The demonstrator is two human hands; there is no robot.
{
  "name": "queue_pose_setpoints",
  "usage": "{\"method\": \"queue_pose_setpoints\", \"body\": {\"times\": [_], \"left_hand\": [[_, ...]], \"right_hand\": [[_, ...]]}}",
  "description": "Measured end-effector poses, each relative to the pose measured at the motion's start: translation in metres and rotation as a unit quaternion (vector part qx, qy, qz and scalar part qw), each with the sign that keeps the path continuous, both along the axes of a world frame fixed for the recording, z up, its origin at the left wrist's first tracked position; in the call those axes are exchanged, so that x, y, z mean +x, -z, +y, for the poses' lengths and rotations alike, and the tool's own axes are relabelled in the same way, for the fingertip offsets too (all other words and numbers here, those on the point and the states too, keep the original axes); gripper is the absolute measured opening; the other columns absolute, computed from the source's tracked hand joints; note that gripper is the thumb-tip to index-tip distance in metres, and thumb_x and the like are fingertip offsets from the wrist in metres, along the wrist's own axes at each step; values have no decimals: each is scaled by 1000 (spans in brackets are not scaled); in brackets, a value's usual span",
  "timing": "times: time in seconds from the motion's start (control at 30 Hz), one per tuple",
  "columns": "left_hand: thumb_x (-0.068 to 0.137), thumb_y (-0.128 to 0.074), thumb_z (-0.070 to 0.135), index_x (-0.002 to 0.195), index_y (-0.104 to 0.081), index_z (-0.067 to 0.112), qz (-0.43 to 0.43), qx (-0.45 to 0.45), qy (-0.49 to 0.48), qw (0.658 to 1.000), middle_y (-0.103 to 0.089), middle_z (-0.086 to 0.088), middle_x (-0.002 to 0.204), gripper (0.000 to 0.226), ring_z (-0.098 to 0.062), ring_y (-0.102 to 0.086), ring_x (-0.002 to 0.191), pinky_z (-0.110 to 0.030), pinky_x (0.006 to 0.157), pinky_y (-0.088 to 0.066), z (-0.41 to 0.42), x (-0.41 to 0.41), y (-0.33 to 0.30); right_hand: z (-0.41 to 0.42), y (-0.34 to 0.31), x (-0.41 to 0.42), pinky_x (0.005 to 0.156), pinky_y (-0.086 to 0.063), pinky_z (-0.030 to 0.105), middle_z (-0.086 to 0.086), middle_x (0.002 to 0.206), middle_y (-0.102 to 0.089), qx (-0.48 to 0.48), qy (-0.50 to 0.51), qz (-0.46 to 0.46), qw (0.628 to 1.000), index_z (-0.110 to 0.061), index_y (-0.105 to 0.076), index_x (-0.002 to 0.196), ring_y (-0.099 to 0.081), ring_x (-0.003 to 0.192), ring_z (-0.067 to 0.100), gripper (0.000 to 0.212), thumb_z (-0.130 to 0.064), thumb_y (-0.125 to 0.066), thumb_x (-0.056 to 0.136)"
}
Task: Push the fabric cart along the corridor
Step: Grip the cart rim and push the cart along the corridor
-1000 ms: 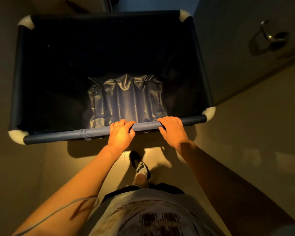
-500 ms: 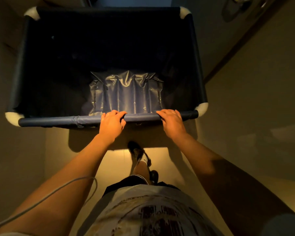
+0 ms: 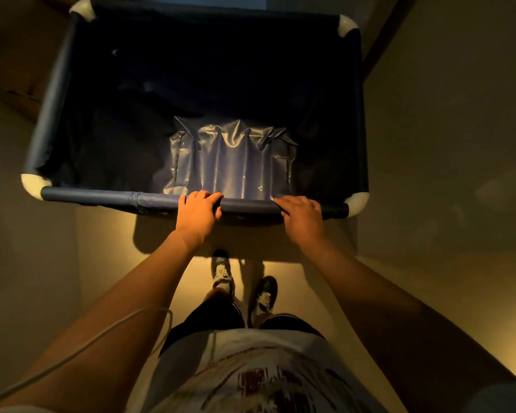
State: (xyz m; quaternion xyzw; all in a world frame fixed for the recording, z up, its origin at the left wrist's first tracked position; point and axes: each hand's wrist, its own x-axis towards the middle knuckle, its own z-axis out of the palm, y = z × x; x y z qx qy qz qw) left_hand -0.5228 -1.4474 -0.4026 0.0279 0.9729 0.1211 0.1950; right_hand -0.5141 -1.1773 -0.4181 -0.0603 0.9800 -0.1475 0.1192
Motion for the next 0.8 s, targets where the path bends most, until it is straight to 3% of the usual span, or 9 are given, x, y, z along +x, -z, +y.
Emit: {"method": "queue_pose_setpoints", "body": {"times": [0.37, 0.8], "left_hand": [[100, -52, 37, 143, -49, 29, -5, 13, 48, 999, -59, -8, 135, 44, -30, -47, 132, -53, 119, -25, -14, 29, -5], [102, -50, 35, 147, -44, 29, -32, 26, 132, 990, -53, -8, 144, 46, -29, -40, 141, -57, 125, -18, -78, 68, -15]], "right_hand": [[-20, -8, 60, 111, -32, 44, -5, 139, -60, -17, 68, -27, 997, -34, -54, 139, -49, 130, 22, 42, -21, -54, 99], [-98, -16, 141, 115, -28, 41, -9, 148, -54, 5, 157, -54, 986, -39, -50, 143, -45, 136, 18, 45, -24, -51, 100]]}}
